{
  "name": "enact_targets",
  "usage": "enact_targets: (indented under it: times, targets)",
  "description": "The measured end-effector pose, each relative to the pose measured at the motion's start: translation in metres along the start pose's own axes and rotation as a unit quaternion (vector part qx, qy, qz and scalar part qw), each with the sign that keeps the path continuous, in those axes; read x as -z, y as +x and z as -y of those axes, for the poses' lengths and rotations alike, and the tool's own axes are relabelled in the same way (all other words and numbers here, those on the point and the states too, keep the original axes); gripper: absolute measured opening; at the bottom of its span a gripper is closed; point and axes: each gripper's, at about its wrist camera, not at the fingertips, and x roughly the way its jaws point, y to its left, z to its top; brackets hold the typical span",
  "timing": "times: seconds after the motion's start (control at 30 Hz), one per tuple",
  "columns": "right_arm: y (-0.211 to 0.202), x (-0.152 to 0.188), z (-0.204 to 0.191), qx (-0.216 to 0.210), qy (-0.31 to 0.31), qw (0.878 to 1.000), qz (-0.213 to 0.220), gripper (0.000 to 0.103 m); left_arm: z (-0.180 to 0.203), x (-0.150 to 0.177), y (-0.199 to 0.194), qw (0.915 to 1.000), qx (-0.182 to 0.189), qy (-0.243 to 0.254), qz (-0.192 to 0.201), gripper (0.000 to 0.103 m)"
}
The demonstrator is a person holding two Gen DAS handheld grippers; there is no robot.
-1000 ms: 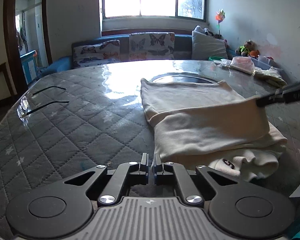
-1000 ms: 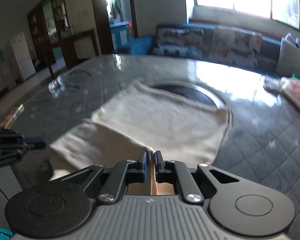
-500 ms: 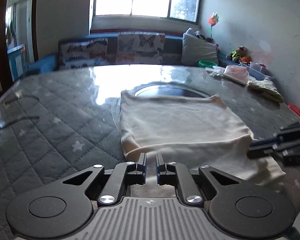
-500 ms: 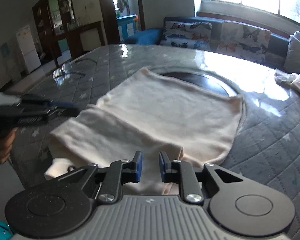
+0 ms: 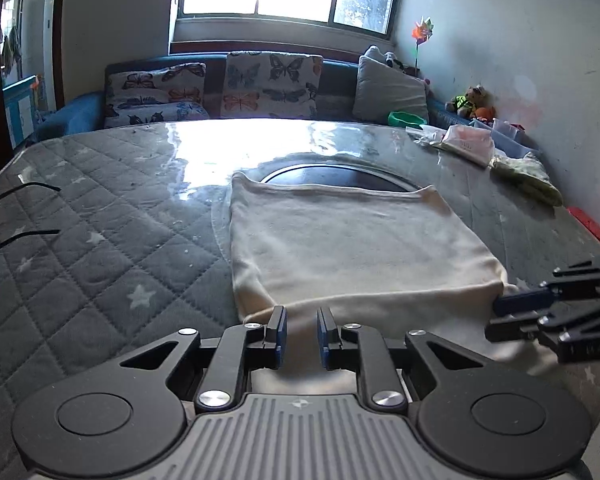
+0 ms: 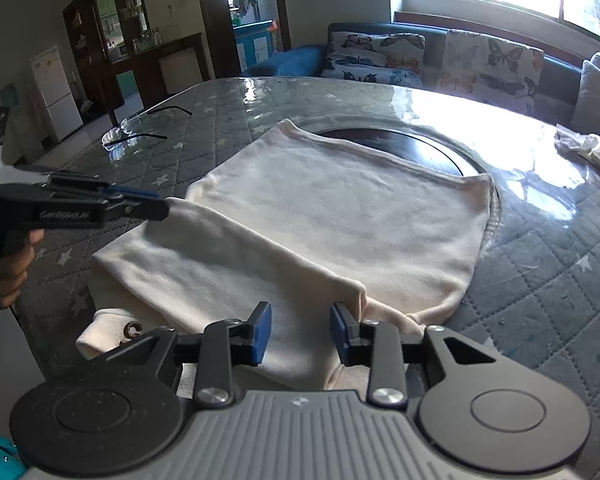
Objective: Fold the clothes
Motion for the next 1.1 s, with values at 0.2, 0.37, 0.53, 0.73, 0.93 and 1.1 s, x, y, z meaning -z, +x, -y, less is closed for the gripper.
enact_targets:
  times: [0.2,0.37,0.53,0.73,0.93,1.1]
  targets:
    - [0.002,0.001,0.004,-0.003,0.004,1.0,-0.002,0.034,-0.027,0.003,0.01,0.9982,-0.057,-0.018,-0.005,0.023]
    - [-0.001,0.0,0.004,-0.004,0.005,1.0,0.006,0.035,-0.03,0.001,-0.006,0.9977,-0.066,-0.016,0.005,0.022]
    - [0.0,0.001,0.002,-0.006,0.002,1.0,0.007,0.037,-0.009,0.009,0.002,0.998,-0.059,0.021,-0.007,0.024]
    - [-0.005,0.003,0.001,-0.003,-0.007,1.0,0.005,0.039,-0.017,0.019,-0.003,0.9939,-0.105,0.028,-0.017,0.024]
    - [-0.007,0.001,-0.004,-0.008,-0.008,1.0,0.016,0.044,-0.007,0.014,-0.016,0.9975,-0.069,0.015,0.006,0.034]
    - [0.0,0.003,-0.01,-0.017,-0.016,1.0,0.004,0.044,0.0,0.02,-0.003,0.9949,-0.089,0.047,-0.008,0.036]
